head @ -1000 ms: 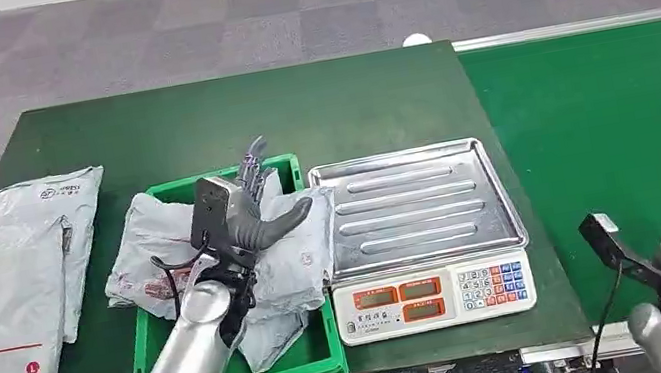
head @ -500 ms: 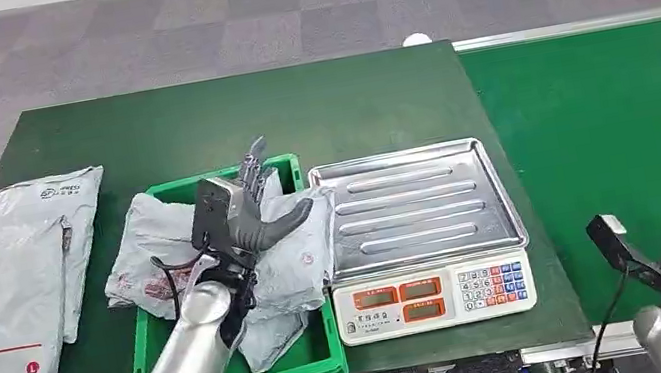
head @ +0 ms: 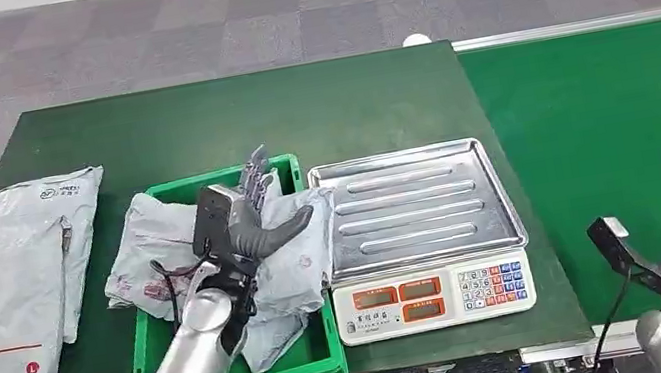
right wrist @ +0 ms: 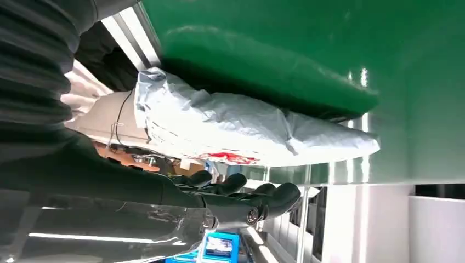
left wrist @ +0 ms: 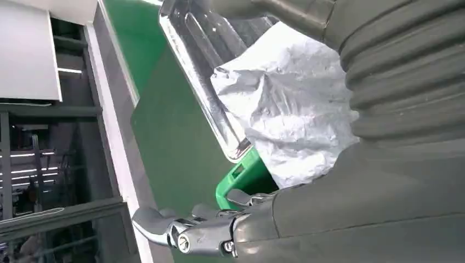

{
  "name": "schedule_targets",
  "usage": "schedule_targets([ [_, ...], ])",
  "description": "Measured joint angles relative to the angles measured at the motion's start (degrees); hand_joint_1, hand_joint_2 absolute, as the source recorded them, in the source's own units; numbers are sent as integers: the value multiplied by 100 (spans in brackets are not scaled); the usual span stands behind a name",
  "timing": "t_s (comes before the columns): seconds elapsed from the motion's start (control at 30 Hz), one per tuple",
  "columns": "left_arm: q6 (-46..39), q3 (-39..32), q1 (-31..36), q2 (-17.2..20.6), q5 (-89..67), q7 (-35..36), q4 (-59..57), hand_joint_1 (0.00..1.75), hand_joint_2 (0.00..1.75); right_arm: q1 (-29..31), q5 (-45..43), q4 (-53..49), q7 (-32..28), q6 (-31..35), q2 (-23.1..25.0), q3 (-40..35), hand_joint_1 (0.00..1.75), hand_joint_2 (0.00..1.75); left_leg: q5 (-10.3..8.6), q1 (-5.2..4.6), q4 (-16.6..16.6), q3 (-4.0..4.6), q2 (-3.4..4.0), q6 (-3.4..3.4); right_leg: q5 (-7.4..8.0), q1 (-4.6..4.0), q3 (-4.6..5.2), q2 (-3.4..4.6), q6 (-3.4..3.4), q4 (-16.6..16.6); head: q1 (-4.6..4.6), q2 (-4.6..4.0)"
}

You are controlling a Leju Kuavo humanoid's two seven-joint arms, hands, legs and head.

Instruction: Moved the parcel from conveyor to table for the left to box.

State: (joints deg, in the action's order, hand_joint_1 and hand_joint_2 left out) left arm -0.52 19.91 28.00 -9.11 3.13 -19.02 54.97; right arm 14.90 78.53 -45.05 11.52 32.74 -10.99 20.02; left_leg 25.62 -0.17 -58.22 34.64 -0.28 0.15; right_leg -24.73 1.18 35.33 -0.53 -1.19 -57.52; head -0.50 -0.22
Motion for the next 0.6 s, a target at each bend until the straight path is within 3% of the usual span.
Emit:
schedule_targets([
  [0.6,81,-41,26,2,28,15,-33,0,175,-229,-22,-271,20,11,-28,385,0,175,1,0,0,-1,1,0,0,0,0,4,0,1,0,0],
])
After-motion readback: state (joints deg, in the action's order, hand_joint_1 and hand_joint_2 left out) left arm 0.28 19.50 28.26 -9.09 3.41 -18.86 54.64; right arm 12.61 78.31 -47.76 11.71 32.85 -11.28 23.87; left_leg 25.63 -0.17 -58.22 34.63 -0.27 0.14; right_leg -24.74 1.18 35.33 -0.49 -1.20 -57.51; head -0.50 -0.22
